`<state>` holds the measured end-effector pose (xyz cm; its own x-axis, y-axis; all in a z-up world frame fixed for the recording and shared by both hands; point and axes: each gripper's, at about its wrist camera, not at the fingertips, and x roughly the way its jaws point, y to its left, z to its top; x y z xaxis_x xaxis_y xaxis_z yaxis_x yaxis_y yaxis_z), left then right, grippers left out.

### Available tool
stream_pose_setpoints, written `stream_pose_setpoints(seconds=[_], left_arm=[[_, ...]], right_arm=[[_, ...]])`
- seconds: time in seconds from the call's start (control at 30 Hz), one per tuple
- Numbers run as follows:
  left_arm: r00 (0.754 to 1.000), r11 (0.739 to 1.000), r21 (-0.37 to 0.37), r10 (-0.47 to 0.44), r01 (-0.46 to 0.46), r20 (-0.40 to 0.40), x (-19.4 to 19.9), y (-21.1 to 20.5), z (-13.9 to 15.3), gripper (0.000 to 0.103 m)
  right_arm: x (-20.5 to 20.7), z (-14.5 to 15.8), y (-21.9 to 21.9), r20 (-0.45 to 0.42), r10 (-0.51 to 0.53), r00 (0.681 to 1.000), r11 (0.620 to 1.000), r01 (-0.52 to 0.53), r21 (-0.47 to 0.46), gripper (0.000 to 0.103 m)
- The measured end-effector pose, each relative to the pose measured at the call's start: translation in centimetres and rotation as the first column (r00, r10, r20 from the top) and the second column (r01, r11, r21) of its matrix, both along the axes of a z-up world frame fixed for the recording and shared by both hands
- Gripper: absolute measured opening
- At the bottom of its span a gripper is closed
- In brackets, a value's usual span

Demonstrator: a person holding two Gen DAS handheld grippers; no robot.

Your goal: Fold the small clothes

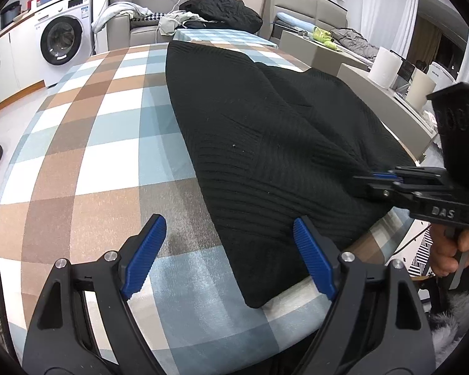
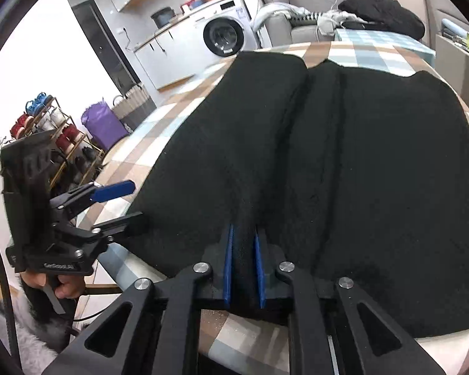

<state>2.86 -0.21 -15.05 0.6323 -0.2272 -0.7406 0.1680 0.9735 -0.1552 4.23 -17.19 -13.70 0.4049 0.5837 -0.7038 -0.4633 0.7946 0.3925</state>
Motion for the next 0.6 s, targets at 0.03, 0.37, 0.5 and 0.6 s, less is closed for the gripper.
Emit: stream_pose_setpoints(seconds=[0.03,0.37,0.5,0.6], left_arm=[[1.0,1.0,-0.003,0.0,0.0,0.0,0.0,0.0,0.0,0.082],[1.0,1.0,0.001,0.0,0.0,0.0,0.1,0.0,-0.3,0.082],[1.0,1.0,-0.002,-0.005,0.005,-0.007,0.1,0.0,-0.3,0.082],[1.0,1.0,-0.01,0.005,-0.005,0.005,0.2,0.1,0.1,0.082]], right_arm=[[0.0,0.1,-0.2,-0.001,0.006,1.0,1.0,-0.006,-0.001,0.021],[-1.4,-0.3,-2.6,0.0,-0.003,1.0,0.991,0.003,0.136,0.009],[-1.4,-0.9,-2.4,-0.038,-0.006,0.999,0.998,0.008,0.065,0.009],[-1.6,-0.1,-2.4,-0.042,0.022,0.999,0.999,-0.021,0.036,0.012]])
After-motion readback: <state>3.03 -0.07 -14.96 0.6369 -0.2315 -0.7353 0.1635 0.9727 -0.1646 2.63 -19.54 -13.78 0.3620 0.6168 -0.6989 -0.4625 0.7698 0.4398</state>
